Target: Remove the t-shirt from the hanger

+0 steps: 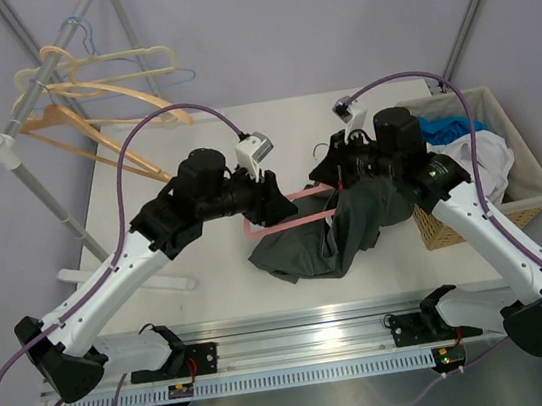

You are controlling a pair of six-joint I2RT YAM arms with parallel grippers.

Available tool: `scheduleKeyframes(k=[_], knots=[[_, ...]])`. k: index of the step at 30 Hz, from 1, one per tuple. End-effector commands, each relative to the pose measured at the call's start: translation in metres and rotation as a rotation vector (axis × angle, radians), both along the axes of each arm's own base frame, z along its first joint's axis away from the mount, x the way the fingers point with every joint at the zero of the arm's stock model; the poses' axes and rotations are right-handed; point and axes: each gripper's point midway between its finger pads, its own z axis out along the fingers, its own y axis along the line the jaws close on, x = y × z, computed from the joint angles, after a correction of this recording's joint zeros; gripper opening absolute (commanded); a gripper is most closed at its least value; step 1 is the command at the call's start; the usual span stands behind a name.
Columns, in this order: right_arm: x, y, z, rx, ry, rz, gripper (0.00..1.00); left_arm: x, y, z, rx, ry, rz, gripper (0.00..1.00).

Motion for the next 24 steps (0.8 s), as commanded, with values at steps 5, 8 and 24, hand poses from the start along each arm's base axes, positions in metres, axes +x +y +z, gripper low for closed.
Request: scheduleKeyframes(k=[5, 8, 24], knots=[[-0.008, 0.006, 0.042, 0.062, -0.109, 0.051, 0.01, -0.018, -0.002, 0.009, -0.046, -0.017, -0.089, 0.0], [-0.016, 0.005, 0.043, 0.06, -0.113, 0.08, 0.0, -0.017, 0.003, 0.014, -0.054, -0.038, -0.064, 0.32], [-0.051, 0.003, 0.041, 0.055, -0.096, 0.202, 0.0, -0.031, 0.011, 0.035, -0.066, -0.054, -0.107, 0.64]])
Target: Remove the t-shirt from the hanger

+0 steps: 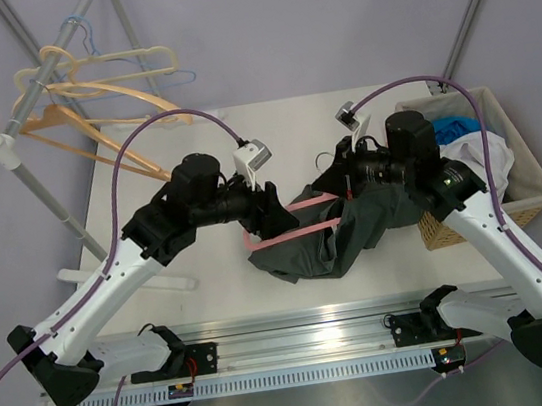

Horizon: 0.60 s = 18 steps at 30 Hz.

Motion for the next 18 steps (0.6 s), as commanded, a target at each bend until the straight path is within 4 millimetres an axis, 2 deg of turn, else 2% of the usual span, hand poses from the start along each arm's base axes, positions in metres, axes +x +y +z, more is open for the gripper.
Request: scheduleKeyframes(k=[1, 3, 9, 13, 18], knots=[[-0.016, 0.002, 0.018, 0.013, -0.041, 0.069, 0.0, -0.009, 0.006, 0.032, -0.056, -0.064, -0.022, 0.68], [-0.015, 0.002, 0.012, -0.004, -0.02, 0.067, 0.0, -0.011, 0.007, 0.04, -0.075, -0.071, -0.023, 0.76], [-0.021, 0.006, 0.003, 0.004, 0.007, 0.114, 0.0, -0.017, 0.008, 0.05, -0.099, -0.076, -0.043, 0.78], [-0.018, 0.006, 0.006, 0.006, 0.001, 0.098, 0.0, -0.022, 0.003, 0.038, -0.085, -0.038, -0.085, 0.62], [-0.01, 0.0, 0.014, -0.003, -0.025, 0.034, 0.0, -0.023, 0.004, 0.019, -0.043, -0.026, -0.106, 0.53]])
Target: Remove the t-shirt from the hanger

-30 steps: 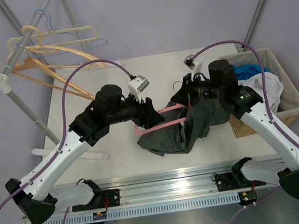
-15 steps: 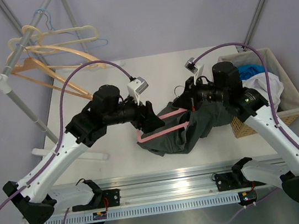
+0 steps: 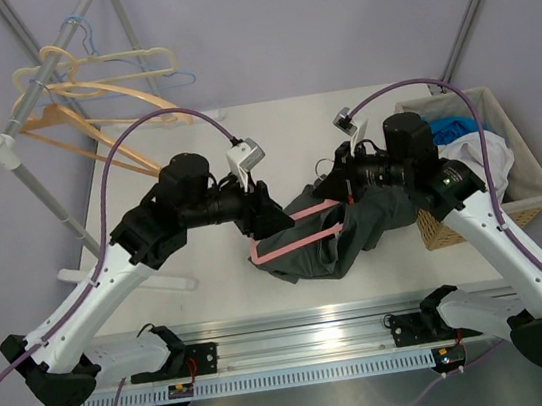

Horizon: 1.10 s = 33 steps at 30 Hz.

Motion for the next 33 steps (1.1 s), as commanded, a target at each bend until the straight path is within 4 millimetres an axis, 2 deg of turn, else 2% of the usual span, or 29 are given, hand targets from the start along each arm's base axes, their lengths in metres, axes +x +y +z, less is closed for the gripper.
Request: scheduleKeyframes(k=[1, 5, 8, 10, 12, 13, 15, 17, 18, 19, 21, 22, 23, 26, 28, 32, 33], knots=[[0.003, 0.0, 0.028, 0.028, -0.083, -0.017, 0.0, -0.008, 0.0, -0.006, 0.005, -0.01, -0.051, 0.48], [0.008, 0.0, 0.029, 0.029, -0.081, -0.036, 0.01, -0.011, -0.004, -0.015, 0.015, 0.024, -0.084, 0.37], [0.011, 0.001, 0.031, 0.028, -0.08, -0.041, 0.01, -0.012, -0.004, -0.022, 0.033, 0.036, -0.093, 0.34], [0.012, 0.001, 0.032, 0.029, -0.078, -0.047, 0.01, -0.01, -0.003, -0.027, 0.045, 0.032, -0.084, 0.25], [0.011, 0.002, 0.032, 0.032, -0.077, -0.038, 0.01, -0.009, -0.004, -0.027, 0.044, 0.033, -0.086, 0.04], [0.011, 0.003, 0.033, 0.036, -0.075, -0.032, 0.01, -0.008, -0.004, -0.026, 0.046, 0.03, -0.075, 0.0], [0.012, 0.004, 0.033, 0.036, -0.071, -0.036, 0.03, -0.001, -0.002, -0.021, 0.044, 0.014, -0.033, 0.0], [0.016, 0.004, 0.036, 0.042, -0.069, -0.056, 0.17, 0.006, 0.001, -0.017, 0.044, 0.003, 0.021, 0.0], [0.02, 0.002, 0.037, 0.041, -0.07, -0.082, 0.27, 0.01, 0.003, -0.013, 0.04, -0.003, 0.057, 0.0], [0.02, 0.002, 0.041, 0.053, -0.074, -0.092, 0.52, 0.013, 0.004, -0.007, 0.03, -0.013, 0.074, 0.0], [0.023, -0.001, 0.043, 0.053, -0.086, -0.12, 0.7, 0.015, 0.006, -0.002, 0.021, -0.008, 0.109, 0.0], [0.022, -0.003, 0.048, 0.059, -0.1, -0.129, 0.86, 0.014, 0.008, 0.004, 0.008, -0.015, 0.117, 0.0], [0.024, -0.006, 0.05, 0.056, -0.11, -0.146, 0.93, 0.015, 0.01, 0.006, 0.002, -0.01, 0.132, 0.0], [0.023, -0.015, 0.054, 0.051, -0.133, -0.195, 1.0, 0.019, 0.025, 0.012, -0.012, -0.032, 0.225, 0.0], [0.02, -0.022, 0.055, 0.05, -0.141, -0.228, 1.0, 0.023, 0.034, 0.017, -0.024, -0.043, 0.29, 0.0], [0.018, -0.031, 0.049, 0.05, -0.14, -0.278, 0.99, 0.019, 0.052, 0.039, -0.093, -0.058, 0.369, 0.0], [0.019, -0.031, 0.042, 0.044, -0.134, -0.282, 1.0, 0.019, 0.054, 0.041, -0.101, -0.062, 0.377, 0.0]])
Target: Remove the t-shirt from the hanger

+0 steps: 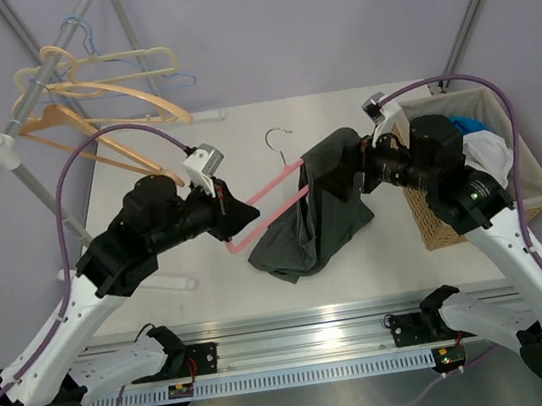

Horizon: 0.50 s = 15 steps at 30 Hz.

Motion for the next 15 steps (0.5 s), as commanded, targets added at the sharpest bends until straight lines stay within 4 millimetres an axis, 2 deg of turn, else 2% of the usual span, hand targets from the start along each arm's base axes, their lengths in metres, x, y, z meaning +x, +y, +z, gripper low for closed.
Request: scheduleKeyframes(k=[1, 5, 8, 12, 15], knots=[[0.003, -0.006, 0.006, 0.027, -0.041, -0.061, 0.99, 0.004, 0.011, 0.042, -0.119, -0.081, 0.087, 0.0], [0.006, -0.005, 0.004, 0.025, -0.043, -0.06, 0.97, -0.003, 0.014, 0.043, -0.138, -0.075, 0.073, 0.0], [0.013, -0.005, -0.012, 0.001, -0.029, -0.074, 0.93, -0.007, 0.019, 0.046, -0.156, -0.081, 0.082, 0.0], [0.022, 0.002, -0.022, 0.009, -0.041, -0.067, 0.9, -0.011, 0.024, 0.053, -0.175, -0.093, 0.089, 0.0], [0.034, 0.001, -0.03, -0.006, -0.027, -0.101, 0.78, -0.014, 0.025, 0.054, -0.184, -0.093, 0.083, 0.0]])
